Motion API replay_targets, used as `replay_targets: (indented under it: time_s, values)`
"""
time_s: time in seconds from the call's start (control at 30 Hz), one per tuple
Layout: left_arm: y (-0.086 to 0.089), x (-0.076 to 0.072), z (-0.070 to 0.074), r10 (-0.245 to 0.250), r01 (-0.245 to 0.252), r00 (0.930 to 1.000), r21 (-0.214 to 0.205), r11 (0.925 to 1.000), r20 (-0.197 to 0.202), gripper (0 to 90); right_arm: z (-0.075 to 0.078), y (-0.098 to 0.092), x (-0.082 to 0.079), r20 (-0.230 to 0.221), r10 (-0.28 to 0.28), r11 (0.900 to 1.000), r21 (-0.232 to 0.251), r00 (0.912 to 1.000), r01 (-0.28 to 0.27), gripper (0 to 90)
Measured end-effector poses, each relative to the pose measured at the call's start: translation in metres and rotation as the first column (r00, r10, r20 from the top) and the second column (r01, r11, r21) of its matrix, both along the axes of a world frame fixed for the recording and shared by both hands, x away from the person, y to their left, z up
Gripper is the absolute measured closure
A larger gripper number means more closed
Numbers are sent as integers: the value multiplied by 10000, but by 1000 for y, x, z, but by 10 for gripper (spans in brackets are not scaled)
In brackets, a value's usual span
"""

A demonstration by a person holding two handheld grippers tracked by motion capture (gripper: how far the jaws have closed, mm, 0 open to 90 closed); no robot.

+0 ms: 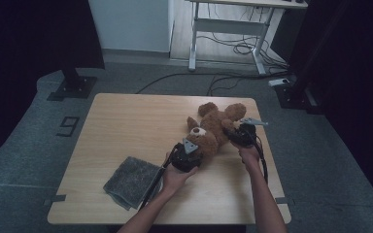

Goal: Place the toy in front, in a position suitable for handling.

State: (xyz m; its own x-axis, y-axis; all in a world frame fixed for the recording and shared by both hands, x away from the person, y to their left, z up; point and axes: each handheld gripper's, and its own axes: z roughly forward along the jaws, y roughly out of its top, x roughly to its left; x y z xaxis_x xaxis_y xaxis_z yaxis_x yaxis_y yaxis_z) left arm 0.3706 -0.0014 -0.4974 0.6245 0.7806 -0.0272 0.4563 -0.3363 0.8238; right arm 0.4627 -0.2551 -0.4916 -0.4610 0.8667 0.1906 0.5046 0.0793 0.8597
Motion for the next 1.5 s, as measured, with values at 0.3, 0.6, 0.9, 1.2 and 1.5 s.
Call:
replay_targets:
  time_s: [0.3, 0.6, 0.9, 1.2, 1.5]
  values:
    - [14, 11, 13, -401, 400, 9991, -98, 9992, -105, 846, 18, 10, -7, 881, 357, 9973, -668, 9955, -299, 735]
    - [42, 15, 42, -149, 163, 9996, -599, 9981, 248, 857, 44, 23, -16, 1717, 431, 9990, -137, 9842, -414, 741]
    - [64, 18, 58, 50, -21, 9991, -705, 9975, 411, 860, 60, 38, -23, 2194, 772, 9967, 85, 9726, -811, 742]
    - [78, 22, 67, 128, -100, 9992, -720, 9974, 386, 861, 81, 58, -30, 2724, 1021, 9948, -336, 9567, -966, 743]
    - [103, 24, 77, 383, -354, 9984, -692, 9970, 416, 863, 94, 79, -38, 2984, 1470, 9891, -477, 9431, -1391, 744]
